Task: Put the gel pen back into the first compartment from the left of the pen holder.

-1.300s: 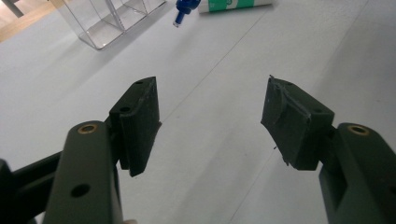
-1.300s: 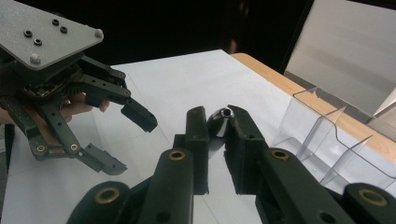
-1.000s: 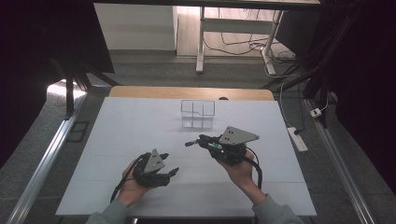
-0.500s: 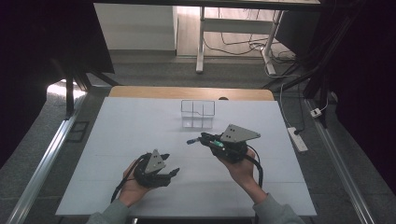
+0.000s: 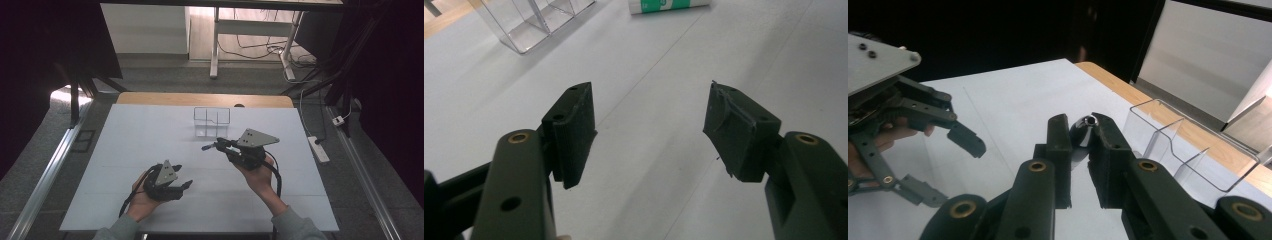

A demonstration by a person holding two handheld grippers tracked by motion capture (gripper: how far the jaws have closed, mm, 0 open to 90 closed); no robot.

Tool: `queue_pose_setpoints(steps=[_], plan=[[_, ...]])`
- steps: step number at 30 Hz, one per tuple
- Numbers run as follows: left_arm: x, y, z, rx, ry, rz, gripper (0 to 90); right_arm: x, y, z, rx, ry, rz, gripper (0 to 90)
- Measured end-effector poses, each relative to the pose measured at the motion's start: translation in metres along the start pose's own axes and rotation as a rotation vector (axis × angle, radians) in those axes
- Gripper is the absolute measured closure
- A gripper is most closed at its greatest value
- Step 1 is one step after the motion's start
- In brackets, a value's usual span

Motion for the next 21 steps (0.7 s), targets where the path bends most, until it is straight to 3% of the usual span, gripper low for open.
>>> queue_pose_setpoints(steps=[11, 21], plan=[[0.0, 0.002, 0.0, 0.0, 0.005, 0.004, 36.6, 0.001, -0.009, 0.013, -0.021, -0.027, -0.008, 78.9], [-0.001, 0.003, -0.001, -0.005, 0.01, 0.006, 36.5, 0.02, -0.015, 0.03, -0.047, -0.063, 0.024, 78.9]])
Point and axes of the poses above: each handheld gripper's, and its own axes: y roughly backward along the jaws, x roughly out of its top, z roughly to its right, the point moved 3 cm from there along -y, roughly forward along the jaws, and after that the axes turned 11 degrees about -y, right-handed, at the moved point
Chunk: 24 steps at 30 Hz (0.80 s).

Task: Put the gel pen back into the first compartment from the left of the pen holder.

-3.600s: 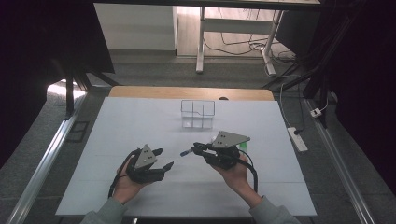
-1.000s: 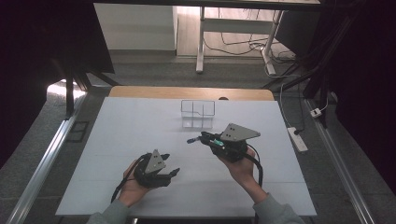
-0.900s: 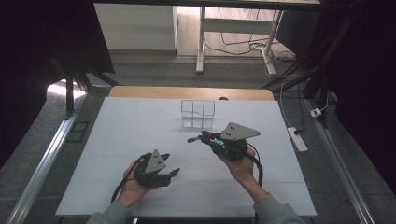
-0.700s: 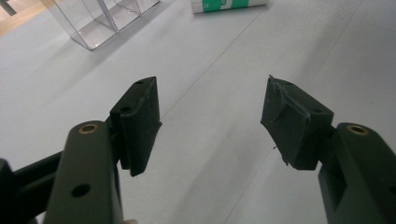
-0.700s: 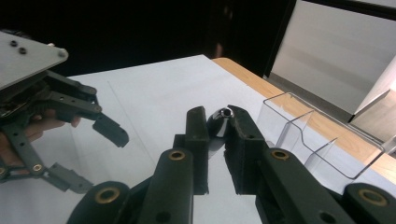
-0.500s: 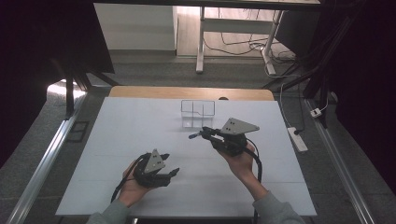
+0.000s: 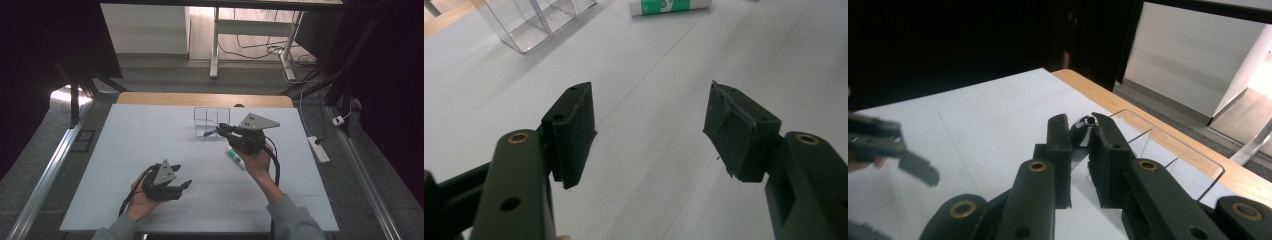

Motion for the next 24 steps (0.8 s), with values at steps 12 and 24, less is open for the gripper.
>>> queue_pose_setpoints(steps=[12, 24], plan=[[-0.001, 0.0, -0.001, -0.003, 0.007, -0.003, 36.3, 0.023, -0.022, 0.021, -0.05, -0.026, -0.027, 78.9], [-0.003, 0.002, -0.004, 0.001, 0.015, -0.002, 36.4, 0.044, -0.055, 0.03, -0.085, -0.02, -0.06, 78.9]])
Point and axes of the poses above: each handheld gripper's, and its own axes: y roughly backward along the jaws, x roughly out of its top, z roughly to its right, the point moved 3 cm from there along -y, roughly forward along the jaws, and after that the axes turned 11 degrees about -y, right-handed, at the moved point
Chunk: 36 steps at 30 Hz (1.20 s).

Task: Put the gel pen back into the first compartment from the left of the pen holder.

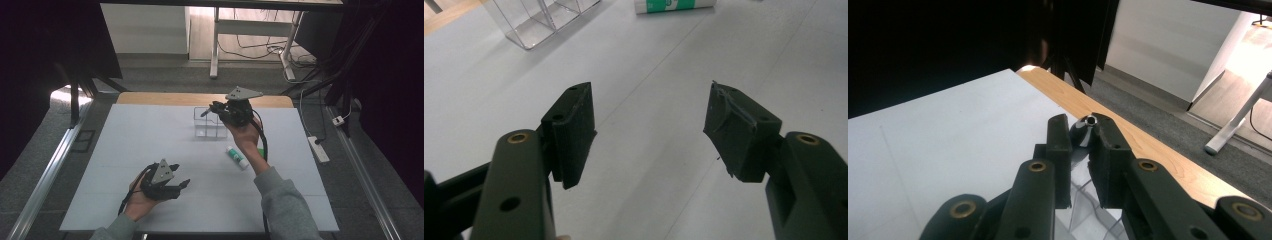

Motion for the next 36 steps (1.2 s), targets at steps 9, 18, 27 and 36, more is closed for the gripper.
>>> queue_pose_setpoints(steps=[9, 18, 27, 36], plan=[[-0.001, 0.0, -0.001, 0.0, -0.003, -0.005, 36.3, 0.002, -0.028, 0.016, -0.044, -0.057, -0.05, 78.7], [-0.001, 0.0, -0.001, 0.003, -0.008, -0.009, 36.3, -0.013, -0.053, 0.024, -0.039, -0.088, -0.131, 61.7], [-0.002, 0.0, -0.003, 0.006, -0.004, -0.01, 36.3, -0.021, -0.036, 0.027, -0.044, -0.094, -0.116, 48.1], [-0.003, -0.001, -0.002, 0.006, -0.003, -0.012, 36.3, -0.034, -0.013, 0.031, -0.031, -0.1, -0.108, 47.5]])
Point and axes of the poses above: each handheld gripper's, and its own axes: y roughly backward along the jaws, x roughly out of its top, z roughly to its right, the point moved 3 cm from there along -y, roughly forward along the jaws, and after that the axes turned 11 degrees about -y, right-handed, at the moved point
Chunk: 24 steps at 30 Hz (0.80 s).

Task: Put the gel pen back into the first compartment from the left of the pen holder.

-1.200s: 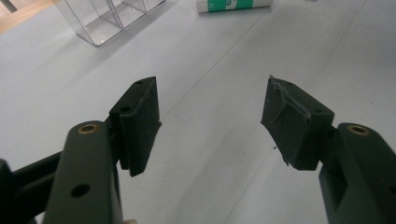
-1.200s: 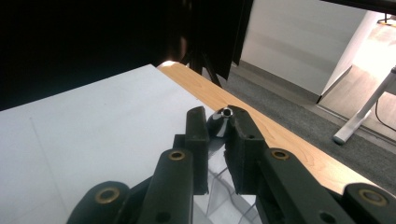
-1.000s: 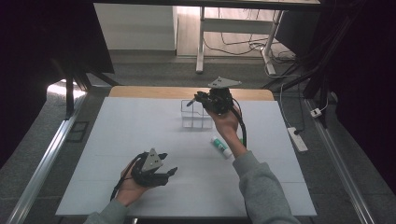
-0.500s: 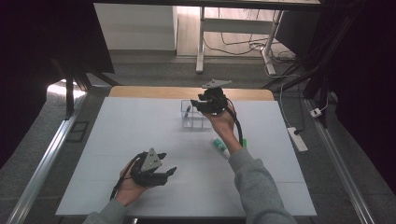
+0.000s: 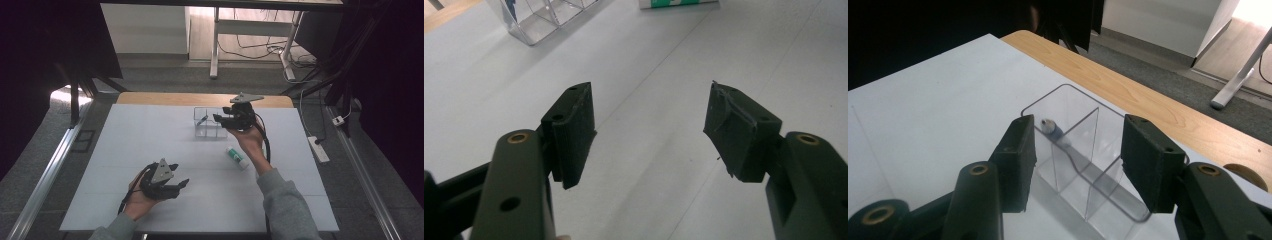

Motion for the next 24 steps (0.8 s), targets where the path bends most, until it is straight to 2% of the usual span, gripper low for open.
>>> queue_pose_setpoints(steps=[10, 15, 20, 24], plan=[[0.001, 0.0, 0.001, 0.001, -0.002, 0.002, 36.3, -0.02, 0.028, 0.001, 0.02, 0.018, 0.023, 47.8], [0.001, 0.001, 0.0, 0.004, -0.002, 0.007, 36.5, -0.031, 0.042, 0.004, 0.042, 0.008, 0.023, 47.7], [0.0, 0.001, 0.0, 0.003, 0.001, 0.008, 36.6, -0.042, 0.055, 0.005, 0.033, 0.014, 0.009, 47.7], [0.0, 0.002, 0.0, 0.0, 0.002, 0.007, 36.5, -0.049, 0.063, 0.004, 0.013, 0.043, -0.015, 47.6]])
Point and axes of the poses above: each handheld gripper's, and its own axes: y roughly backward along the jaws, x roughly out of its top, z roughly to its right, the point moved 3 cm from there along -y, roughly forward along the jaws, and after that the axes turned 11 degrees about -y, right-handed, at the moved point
